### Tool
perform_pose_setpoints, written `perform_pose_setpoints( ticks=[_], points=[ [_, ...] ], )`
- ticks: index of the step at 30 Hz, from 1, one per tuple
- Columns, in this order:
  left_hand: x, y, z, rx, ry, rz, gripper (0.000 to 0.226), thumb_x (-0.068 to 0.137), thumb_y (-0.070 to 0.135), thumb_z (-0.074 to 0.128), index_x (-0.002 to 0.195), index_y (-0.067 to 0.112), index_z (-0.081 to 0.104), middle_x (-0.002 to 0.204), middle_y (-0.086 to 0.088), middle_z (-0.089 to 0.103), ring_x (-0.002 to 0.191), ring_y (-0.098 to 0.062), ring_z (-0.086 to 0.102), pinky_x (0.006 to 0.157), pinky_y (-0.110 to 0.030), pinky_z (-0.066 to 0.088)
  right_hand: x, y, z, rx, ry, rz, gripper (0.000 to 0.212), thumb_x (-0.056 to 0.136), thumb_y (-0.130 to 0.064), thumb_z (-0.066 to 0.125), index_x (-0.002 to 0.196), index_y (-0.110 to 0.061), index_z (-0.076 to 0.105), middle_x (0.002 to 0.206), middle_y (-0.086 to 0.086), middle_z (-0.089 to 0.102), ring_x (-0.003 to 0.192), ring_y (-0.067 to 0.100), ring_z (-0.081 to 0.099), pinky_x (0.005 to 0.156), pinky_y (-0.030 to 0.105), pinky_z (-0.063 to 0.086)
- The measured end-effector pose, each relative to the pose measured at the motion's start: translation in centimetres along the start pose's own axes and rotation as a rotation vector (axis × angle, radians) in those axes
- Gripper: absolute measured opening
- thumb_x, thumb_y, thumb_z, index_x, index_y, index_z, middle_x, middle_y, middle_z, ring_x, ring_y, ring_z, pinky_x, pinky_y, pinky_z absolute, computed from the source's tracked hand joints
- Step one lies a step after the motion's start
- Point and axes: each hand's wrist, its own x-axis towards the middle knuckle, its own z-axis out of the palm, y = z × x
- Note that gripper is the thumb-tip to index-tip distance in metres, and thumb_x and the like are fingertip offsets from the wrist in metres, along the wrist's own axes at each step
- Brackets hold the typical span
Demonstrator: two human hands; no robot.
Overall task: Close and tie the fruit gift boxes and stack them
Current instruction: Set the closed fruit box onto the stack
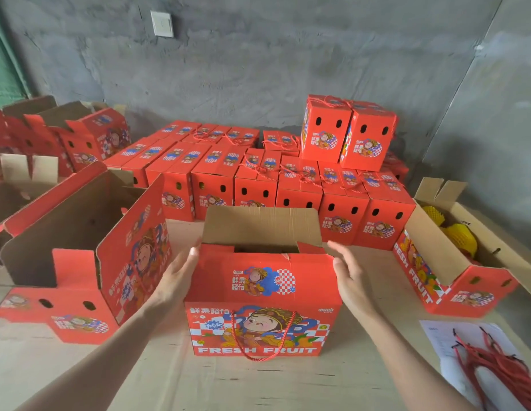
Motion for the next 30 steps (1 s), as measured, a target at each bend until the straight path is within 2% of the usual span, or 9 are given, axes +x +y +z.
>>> perform_pose_setpoints(
  ticks=[2,4,6,10,15,17,19,25,30],
  points=[
    [0.1,0.2,0.7,0.008,0.07,0.034,0.018,0.094,0.051,0.042,0.1,0.049,0.059,0.113,0.007,0.062,0.098,-0.015,0.062,0.084,-0.041,0.055,-0.3,-0.1,1.2,-0.092,0.108,-0.066,0.023,0.098,-0.005,0.046,0.11,-0.009,0.065,0.108,-0.005,0.064,0.098,0.014,0.061,0.079,0.008,0.041],
    [0.2,0.0,1.2,0.036,0.139,0.031,0.022,0.099,0.036,0.043,0.095,0.035,0.065,0.103,-0.001,0.065,0.089,-0.024,0.065,0.078,-0.046,0.056,-0.5,-0.4,2.2,-0.18,0.244,-0.128,0.012,0.093,-0.002,0.056,0.094,-0.001,0.068,0.094,0.006,0.067,0.089,0.022,0.063,0.076,0.015,0.041],
    [0.0,-0.1,1.5,0.062,0.161,0.014,0.025,0.099,0.036,0.043,0.097,0.028,0.066,0.097,-0.001,0.066,0.083,-0.021,0.065,0.069,-0.039,0.057,-0.6,-0.4,2.6,-0.241,0.314,-0.188,0.006,0.087,0.003,0.062,0.086,0.005,0.069,0.089,0.013,0.067,0.083,0.024,0.063,0.073,0.015,0.04],
    [0.2,-0.7,1.6,0.247,0.192,0.051,0.031,0.1,0.034,0.041,0.113,0.018,0.064,0.099,-0.002,0.065,0.08,-0.012,0.061,0.057,-0.019,0.045,-0.6,0.0,2.2,-0.266,0.276,-0.214,0.008,0.085,0.007,0.062,0.084,0.002,0.068,0.088,0.011,0.066,0.082,0.023,0.061,0.073,0.022,0.045],
    [0.3,-0.6,1.7,0.368,0.23,0.132,0.031,0.1,0.026,0.041,0.115,0.01,0.063,0.105,-0.002,0.059,0.089,-0.017,0.055,0.068,-0.024,0.046,-0.2,0.3,2.2,-0.376,0.156,-0.195,0.012,0.088,0.002,0.059,0.08,0.0,0.067,0.088,0.01,0.063,0.088,0.025,0.056,0.077,0.032,0.043],
    [0.5,-0.5,1.9,0.394,0.268,0.137,0.033,0.101,0.024,0.04,0.111,0.004,0.064,0.11,-0.004,0.055,0.096,-0.017,0.05,0.082,-0.029,0.043,-0.1,0.1,2.3,-0.402,0.156,-0.157,0.013,0.089,-0.001,0.057,0.079,0.0,0.065,0.088,0.009,0.06,0.086,0.024,0.055,0.073,0.032,0.044],
    [0.7,-0.6,2.1,0.394,0.313,0.117,0.033,0.101,0.021,0.041,0.103,-0.001,0.065,0.112,-0.004,0.052,0.097,-0.015,0.046,0.085,-0.026,0.038,-0.1,0.1,2.4,-0.413,0.184,-0.119,0.014,0.091,-0.005,0.057,0.078,0.0,0.063,0.087,0.008,0.058,0.079,0.022,0.056,0.065,0.027,0.04],
    [1.2,-0.9,2.0,0.081,0.367,-0.034,0.023,0.095,0.022,0.056,0.077,0.014,0.067,0.086,0.015,0.057,0.072,-0.006,0.057,0.057,-0.02,0.044,0.1,0.2,2.6,-0.318,0.227,0.006,0.014,0.091,-0.005,0.059,0.087,0.006,0.068,0.095,0.013,0.062,0.083,0.021,0.057,0.069,0.026,0.041],
    [1.1,-1.2,1.8,-0.058,0.359,-0.085,0.02,0.091,0.016,0.062,0.072,0.017,0.069,0.096,0.013,0.059,0.076,-0.009,0.059,0.053,-0.021,0.045,1.0,0.6,2.3,-0.254,0.17,0.146,0.012,0.087,-0.006,0.064,0.079,0.003,0.065,0.104,0.013,0.061,0.087,0.013,0.05,0.073,0.017,0.033]
  ],
)
